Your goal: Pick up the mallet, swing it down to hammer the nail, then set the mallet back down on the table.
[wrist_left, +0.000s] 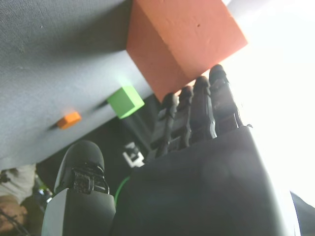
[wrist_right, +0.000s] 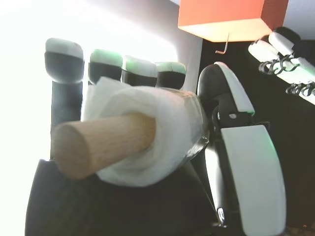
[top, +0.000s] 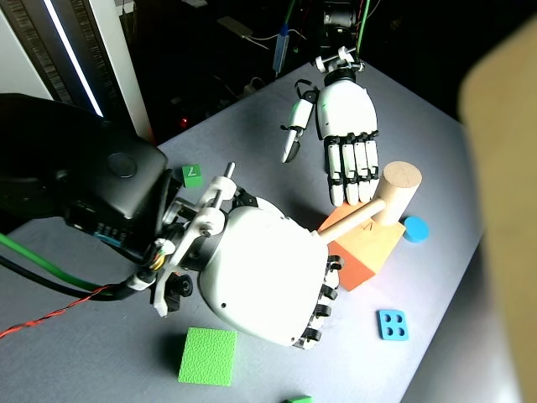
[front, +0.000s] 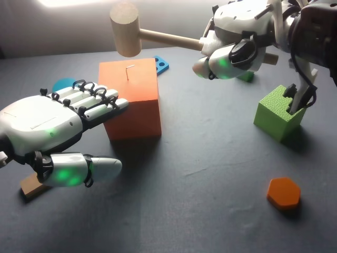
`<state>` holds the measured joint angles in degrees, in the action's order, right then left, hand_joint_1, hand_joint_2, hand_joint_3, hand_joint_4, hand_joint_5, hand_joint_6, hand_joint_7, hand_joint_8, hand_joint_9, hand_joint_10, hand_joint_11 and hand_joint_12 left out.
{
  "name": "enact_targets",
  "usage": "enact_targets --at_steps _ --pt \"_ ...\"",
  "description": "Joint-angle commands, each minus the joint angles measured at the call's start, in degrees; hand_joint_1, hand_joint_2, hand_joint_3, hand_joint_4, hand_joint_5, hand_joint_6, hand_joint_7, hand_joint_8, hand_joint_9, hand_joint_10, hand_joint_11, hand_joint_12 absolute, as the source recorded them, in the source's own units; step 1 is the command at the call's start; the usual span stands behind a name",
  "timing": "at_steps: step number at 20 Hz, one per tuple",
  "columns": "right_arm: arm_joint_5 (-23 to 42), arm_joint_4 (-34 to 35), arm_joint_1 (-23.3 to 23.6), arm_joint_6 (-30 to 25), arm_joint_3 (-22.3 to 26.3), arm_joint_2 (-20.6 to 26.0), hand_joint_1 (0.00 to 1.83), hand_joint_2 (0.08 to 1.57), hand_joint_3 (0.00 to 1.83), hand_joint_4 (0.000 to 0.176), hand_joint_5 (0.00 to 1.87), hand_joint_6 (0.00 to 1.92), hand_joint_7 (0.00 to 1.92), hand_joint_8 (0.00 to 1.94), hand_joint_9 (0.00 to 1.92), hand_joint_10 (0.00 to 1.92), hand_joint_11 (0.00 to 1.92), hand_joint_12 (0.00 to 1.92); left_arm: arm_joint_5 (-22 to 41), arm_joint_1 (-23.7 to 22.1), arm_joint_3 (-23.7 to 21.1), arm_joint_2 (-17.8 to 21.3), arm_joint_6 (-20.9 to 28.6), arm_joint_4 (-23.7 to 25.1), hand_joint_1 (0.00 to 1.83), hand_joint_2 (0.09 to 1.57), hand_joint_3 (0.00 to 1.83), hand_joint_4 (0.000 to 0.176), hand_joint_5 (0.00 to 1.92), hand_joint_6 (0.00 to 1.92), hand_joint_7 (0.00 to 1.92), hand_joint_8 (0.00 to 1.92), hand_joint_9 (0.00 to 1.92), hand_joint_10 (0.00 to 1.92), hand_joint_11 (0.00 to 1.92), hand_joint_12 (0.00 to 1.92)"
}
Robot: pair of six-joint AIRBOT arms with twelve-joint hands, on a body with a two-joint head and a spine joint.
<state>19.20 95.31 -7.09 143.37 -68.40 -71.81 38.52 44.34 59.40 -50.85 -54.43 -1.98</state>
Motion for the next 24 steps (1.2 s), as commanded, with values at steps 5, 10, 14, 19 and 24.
enact_targets --at_steps 5,10,14,19,24 --pt "-3.61 -1.66 -3.43 1.14 -3.86 -2.76 0.47 1.44 0.00 0.000 0.87 1.92 0.99 1.94 0.92 1.92 0.92 1.92 3.67 -0.36 0.27 0.09 0.15 -0.19 0.00 1.23 0.00 0.000 0.00 0.00 0.00 0.00 0.00 0.00 0.00 0.00" --pt "-4.22 -1.18 -4.92 2.70 -5.46 -4.16 0.44 1.45 0.00 0.000 0.85 1.92 0.95 1.94 0.88 1.92 0.90 1.92 3.67 -0.38 0.28 0.11 0.16 -0.19 0.00 1.23 0.00 0.000 0.01 0.00 0.00 0.00 0.00 0.00 0.00 0.00" --pt "-5.70 0.54 -2.46 0.87 -4.01 -1.64 0.50 1.44 0.00 0.000 0.84 1.92 0.95 1.94 0.90 1.92 0.93 1.92 3.67 -0.56 0.33 0.10 0.17 -0.19 0.00 1.24 0.00 0.000 0.01 0.00 0.00 0.00 0.00 0.00 0.00 0.00" --pt "-7.48 0.47 -1.34 2.32 2.91 5.67 0.51 1.45 0.00 0.000 0.86 1.92 0.97 1.94 0.90 1.92 0.91 1.92 3.67 -0.58 0.37 0.11 0.22 -0.19 0.00 1.23 0.00 0.000 0.01 0.00 0.00 0.00 0.00 0.00 0.00 0.00" --pt "-10.48 0.39 -1.98 5.95 5.48 9.71 0.53 1.45 0.00 0.000 0.83 1.92 0.96 1.94 0.91 1.92 0.92 1.92 3.67 -0.73 0.40 0.11 0.22 -0.19 0.00 1.24 0.00 0.000 0.03 0.01 0.00 0.00 0.00 0.00 0.00 0.00"
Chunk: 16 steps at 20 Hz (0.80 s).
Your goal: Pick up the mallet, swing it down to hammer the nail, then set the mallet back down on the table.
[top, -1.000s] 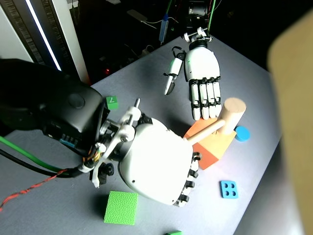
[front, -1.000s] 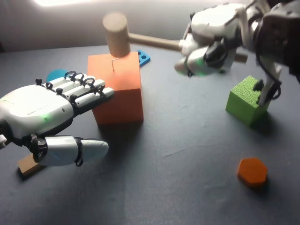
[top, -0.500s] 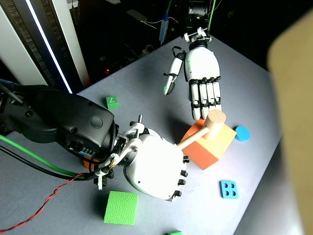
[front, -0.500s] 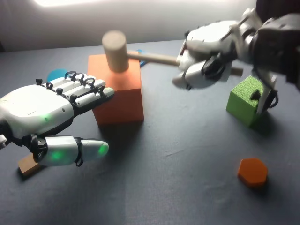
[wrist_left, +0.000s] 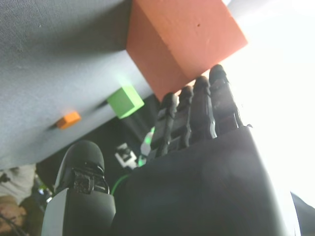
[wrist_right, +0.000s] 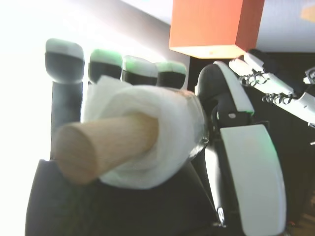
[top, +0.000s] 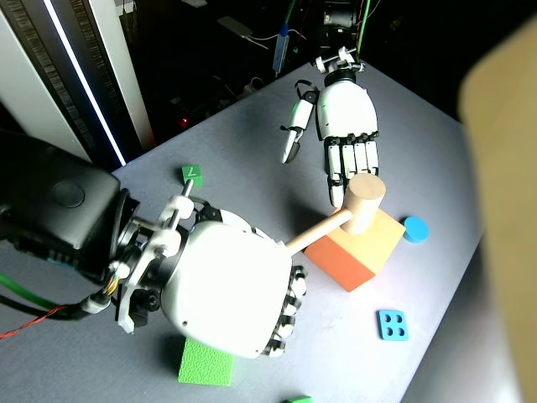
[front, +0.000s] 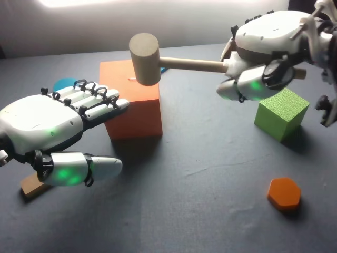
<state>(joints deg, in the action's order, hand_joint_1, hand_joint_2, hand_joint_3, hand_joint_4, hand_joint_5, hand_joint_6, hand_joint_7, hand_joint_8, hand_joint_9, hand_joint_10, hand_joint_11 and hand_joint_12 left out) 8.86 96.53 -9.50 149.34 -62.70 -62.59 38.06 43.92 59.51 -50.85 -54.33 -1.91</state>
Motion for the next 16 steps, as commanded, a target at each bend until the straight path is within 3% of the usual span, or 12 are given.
enact_targets --at_steps 1,4,6,9,11,16 --pt "-2.51 -0.84 0.22 -0.14 -0.23 1.43 0.52 1.45 0.00 0.000 0.82 1.92 0.94 1.94 0.88 1.92 0.89 1.92 4.13 -0.34 0.29 0.11 0.11 -0.25 0.00 1.24 0.00 0.000 0.03 0.01 0.00 0.00 0.00 0.00 0.00 0.00" --pt "-13.57 -0.85 -1.05 4.50 -0.22 4.15 0.53 1.45 0.00 0.000 0.83 1.92 0.93 1.94 0.86 1.92 0.88 1.92 4.13 -0.38 0.24 0.14 0.12 -0.25 0.00 1.24 0.00 0.000 0.01 0.00 0.00 0.00 0.00 0.00 0.00 0.00" --pt "-15.41 -0.85 -2.62 13.14 -0.21 4.44 0.52 1.45 0.00 0.000 0.84 1.92 0.95 1.94 0.88 1.92 0.91 1.92 4.13 -0.52 0.19 0.16 0.13 -0.25 0.00 1.24 0.00 0.000 0.01 0.00 0.00 0.00 0.00 0.00 0.00 0.00" --pt "-18.50 -0.84 -4.56 20.61 -0.22 4.79 0.53 1.44 0.00 0.000 0.84 1.92 0.95 1.94 0.88 1.92 0.91 1.92 4.13 -1.18 0.17 0.29 0.31 -0.25 0.00 1.23 0.00 0.000 0.01 0.00 0.00 0.00 0.00 0.00 0.00 0.00" --pt "-19.88 -0.84 -5.92 23.04 -0.17 4.67 0.50 1.44 0.00 0.000 0.84 1.92 0.95 1.94 0.88 1.92 0.91 1.92 3.37 -2.27 0.02 0.68 0.32 -0.25 0.00 1.23 0.00 0.000 0.01 0.00 0.00 0.00 0.00 0.00 0.00 0.00" --pt "-16.22 -0.84 -9.12 23.15 -1.35 1.13 0.51 1.43 0.00 0.000 0.85 1.92 0.96 1.94 0.90 1.92 0.92 1.92 2.68 -4.51 -0.71 1.93 0.49 -0.25 0.00 1.24 0.00 0.000 0.01 0.00 0.00 0.00 0.00 0.00 0.00 0.00"
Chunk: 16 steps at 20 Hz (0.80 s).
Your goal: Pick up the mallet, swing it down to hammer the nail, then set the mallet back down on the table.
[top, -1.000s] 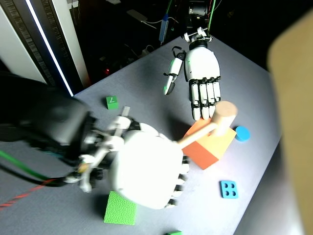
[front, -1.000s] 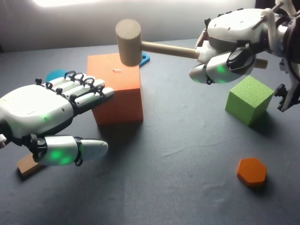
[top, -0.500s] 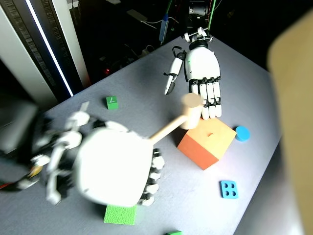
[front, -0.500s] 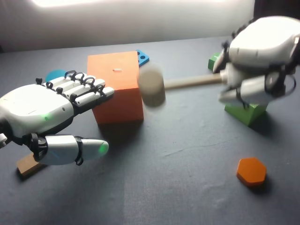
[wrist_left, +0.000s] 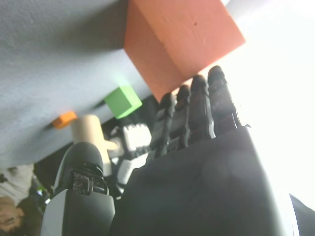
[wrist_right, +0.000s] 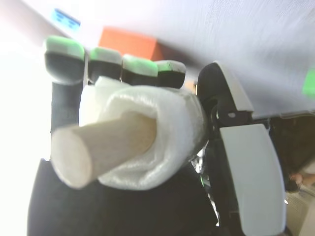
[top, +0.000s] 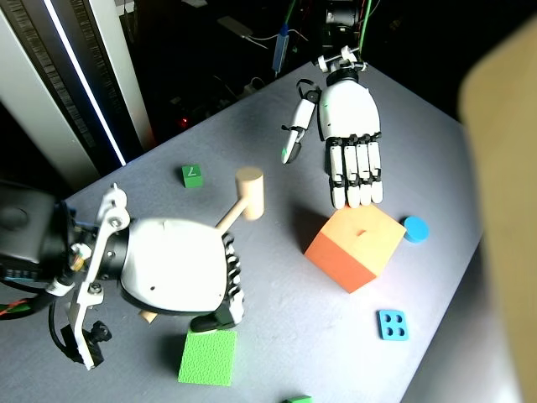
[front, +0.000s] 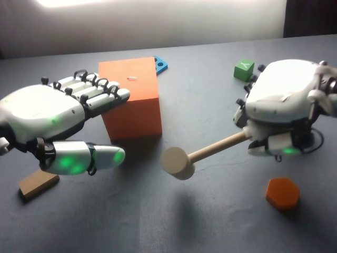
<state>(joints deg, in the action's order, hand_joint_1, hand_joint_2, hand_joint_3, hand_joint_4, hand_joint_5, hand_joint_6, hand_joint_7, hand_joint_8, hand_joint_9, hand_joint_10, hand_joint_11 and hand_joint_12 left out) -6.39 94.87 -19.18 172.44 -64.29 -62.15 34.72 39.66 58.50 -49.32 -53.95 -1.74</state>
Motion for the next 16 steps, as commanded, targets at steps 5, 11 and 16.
enact_targets --at_steps 5,11,16 --pt "0.94 0.84 -1.16 0.05 -2.34 -4.43 0.45 1.45 0.00 0.000 0.86 1.92 0.97 1.94 0.91 1.92 0.94 1.92 5.87 -2.79 -1.18 2.86 0.43 0.32 0.00 1.23 0.00 0.000 0.01 0.00 0.00 0.00 0.00 0.00 0.00 0.00" --pt "2.81 0.84 -2.90 0.05 -3.82 -8.59 0.45 1.44 0.00 0.000 0.87 1.92 0.98 1.94 0.91 1.92 0.92 1.92 3.26 -4.99 -3.34 6.82 5.20 7.01 0.00 1.23 0.00 0.000 0.00 0.00 0.00 0.00 0.00 0.00 0.00 0.00" --pt "4.45 0.83 -3.85 0.05 -4.12 -9.15 0.46 1.42 0.00 0.000 0.88 1.92 0.98 1.94 0.91 1.92 0.92 1.92 2.14 -5.59 -4.84 8.31 5.45 7.01 0.00 1.23 0.00 0.000 0.00 0.00 0.00 0.00 0.00 0.00 0.00 0.00"
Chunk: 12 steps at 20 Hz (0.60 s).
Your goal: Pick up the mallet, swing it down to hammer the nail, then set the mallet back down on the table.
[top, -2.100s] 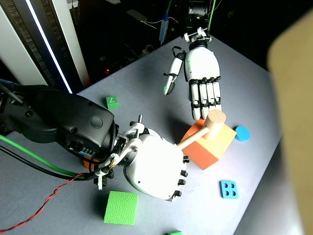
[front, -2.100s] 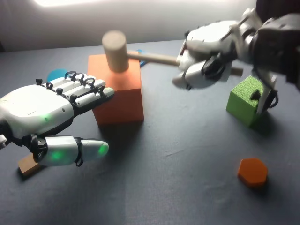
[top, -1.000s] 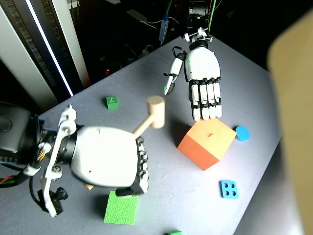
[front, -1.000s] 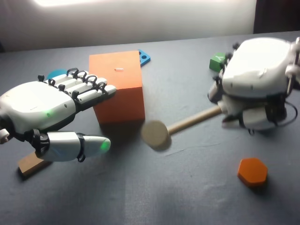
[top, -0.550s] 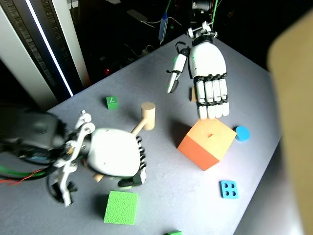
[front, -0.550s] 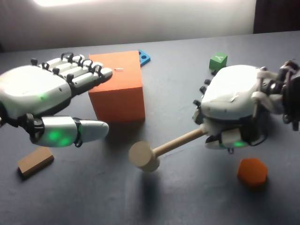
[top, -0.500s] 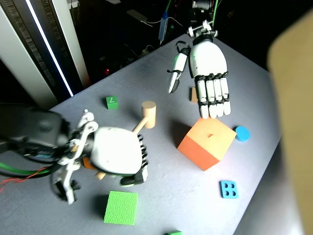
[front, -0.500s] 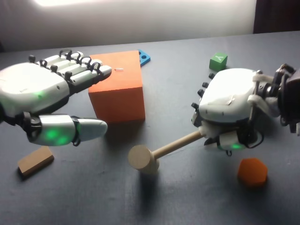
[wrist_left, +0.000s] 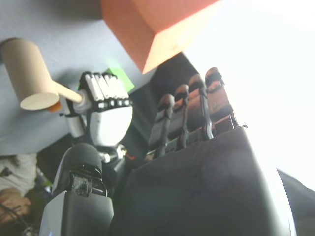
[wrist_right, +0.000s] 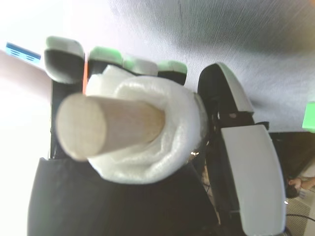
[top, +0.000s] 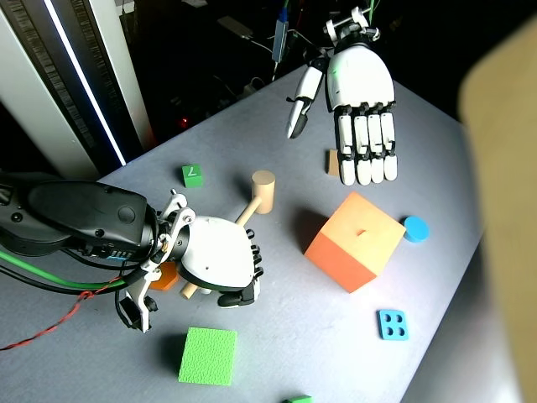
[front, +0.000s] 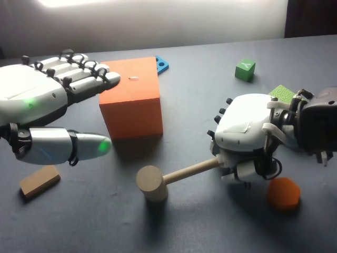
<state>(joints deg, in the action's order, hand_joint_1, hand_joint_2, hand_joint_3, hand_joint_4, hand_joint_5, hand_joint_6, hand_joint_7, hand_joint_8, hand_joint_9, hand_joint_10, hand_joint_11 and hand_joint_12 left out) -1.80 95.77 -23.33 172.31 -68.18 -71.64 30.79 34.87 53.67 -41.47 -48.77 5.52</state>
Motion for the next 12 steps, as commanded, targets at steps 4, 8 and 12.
enact_targets --at_steps 4,8,12 --pt "0.59 -0.08 0.24 0.17 -0.23 0.02 0.43 1.43 0.00 0.000 0.87 1.92 0.96 1.94 0.90 1.92 0.91 1.92 6.00 -1.11 -0.68 0.75 0.26 -0.24 0.00 1.23 0.00 0.000 0.01 0.00 0.00 0.00 0.00 0.00 0.00 0.00" --pt "0.96 -0.07 0.27 0.17 -0.23 0.00 0.32 1.41 0.00 0.000 0.74 1.92 0.84 1.94 0.75 1.92 0.75 1.92 5.75 -1.23 -1.04 0.76 0.24 -0.24 0.00 1.23 0.00 0.000 0.00 0.00 0.00 0.00 0.00 0.00 0.00 0.00" --pt "1.22 -0.07 0.28 0.17 -0.21 0.00 0.11 1.41 0.00 0.000 0.51 1.61 0.55 1.80 0.42 1.90 0.32 1.92 5.75 -1.24 -1.04 0.77 0.07 -0.24 0.00 1.23 0.00 0.000 0.02 0.01 0.00 0.00 0.00 0.00 0.00 0.00"
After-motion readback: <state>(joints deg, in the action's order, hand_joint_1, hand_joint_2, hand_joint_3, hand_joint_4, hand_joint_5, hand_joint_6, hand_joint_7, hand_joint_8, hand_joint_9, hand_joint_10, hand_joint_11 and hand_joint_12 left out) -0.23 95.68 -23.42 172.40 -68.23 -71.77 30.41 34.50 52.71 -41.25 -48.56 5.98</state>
